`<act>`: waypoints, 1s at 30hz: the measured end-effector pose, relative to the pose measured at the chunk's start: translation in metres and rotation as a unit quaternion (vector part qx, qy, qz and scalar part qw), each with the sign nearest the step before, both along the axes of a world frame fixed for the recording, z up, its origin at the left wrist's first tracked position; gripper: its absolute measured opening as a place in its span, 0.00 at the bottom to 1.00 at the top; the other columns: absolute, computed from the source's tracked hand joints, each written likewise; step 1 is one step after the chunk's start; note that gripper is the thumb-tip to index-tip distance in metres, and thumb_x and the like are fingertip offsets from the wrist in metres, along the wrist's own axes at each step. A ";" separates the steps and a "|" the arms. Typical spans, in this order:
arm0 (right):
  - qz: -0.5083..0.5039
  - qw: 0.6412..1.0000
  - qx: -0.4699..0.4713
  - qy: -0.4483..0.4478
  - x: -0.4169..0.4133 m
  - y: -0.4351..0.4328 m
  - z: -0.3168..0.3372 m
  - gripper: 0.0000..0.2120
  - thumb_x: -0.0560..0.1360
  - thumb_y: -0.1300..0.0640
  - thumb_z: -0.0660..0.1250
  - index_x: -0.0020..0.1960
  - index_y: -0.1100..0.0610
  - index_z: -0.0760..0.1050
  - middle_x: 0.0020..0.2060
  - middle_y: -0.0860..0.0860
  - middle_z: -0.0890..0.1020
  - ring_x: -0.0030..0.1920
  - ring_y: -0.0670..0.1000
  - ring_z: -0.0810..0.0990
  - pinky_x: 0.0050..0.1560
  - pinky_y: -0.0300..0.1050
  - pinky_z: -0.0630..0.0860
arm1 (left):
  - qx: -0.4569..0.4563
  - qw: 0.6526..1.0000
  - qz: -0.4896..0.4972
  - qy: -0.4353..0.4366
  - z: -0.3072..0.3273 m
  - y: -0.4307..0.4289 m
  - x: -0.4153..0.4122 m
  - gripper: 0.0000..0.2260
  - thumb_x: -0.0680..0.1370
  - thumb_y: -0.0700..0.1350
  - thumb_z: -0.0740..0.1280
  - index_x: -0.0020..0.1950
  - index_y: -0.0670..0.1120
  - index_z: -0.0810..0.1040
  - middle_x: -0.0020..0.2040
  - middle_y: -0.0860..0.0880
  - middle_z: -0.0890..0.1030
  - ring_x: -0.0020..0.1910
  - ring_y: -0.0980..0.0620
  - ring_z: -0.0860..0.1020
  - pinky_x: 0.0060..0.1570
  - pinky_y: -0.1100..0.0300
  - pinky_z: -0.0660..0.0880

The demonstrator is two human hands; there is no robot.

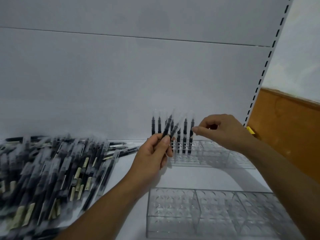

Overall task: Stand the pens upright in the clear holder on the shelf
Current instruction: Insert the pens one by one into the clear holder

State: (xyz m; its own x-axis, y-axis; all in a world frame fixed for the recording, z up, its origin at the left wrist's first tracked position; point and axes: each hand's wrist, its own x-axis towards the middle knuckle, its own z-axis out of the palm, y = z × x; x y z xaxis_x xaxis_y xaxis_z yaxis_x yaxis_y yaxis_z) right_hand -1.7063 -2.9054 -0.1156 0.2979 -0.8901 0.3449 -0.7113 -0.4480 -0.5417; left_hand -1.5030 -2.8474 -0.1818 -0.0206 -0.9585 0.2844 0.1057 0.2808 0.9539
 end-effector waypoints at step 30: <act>-0.059 0.971 -0.045 -0.229 0.004 -0.010 -0.003 0.08 0.79 0.55 0.65 0.51 0.61 0.72 0.41 0.52 0.85 0.38 0.47 0.84 0.37 0.45 0.80 | -0.024 0.999 -0.009 -0.047 -0.007 -0.007 -0.005 0.10 0.81 0.46 0.58 0.57 0.50 0.78 0.40 0.52 0.83 0.34 0.54 0.80 0.32 0.65 0.75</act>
State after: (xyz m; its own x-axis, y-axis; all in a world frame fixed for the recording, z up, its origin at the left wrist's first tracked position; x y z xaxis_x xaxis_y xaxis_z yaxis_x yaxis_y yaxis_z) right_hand -1.7025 -2.9153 -0.1190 -0.0075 -0.8691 0.4945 -0.4552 -0.4373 -0.7756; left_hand -1.5081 -2.8548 -0.1887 -0.0665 -0.9433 0.3252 0.0215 0.3244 0.9457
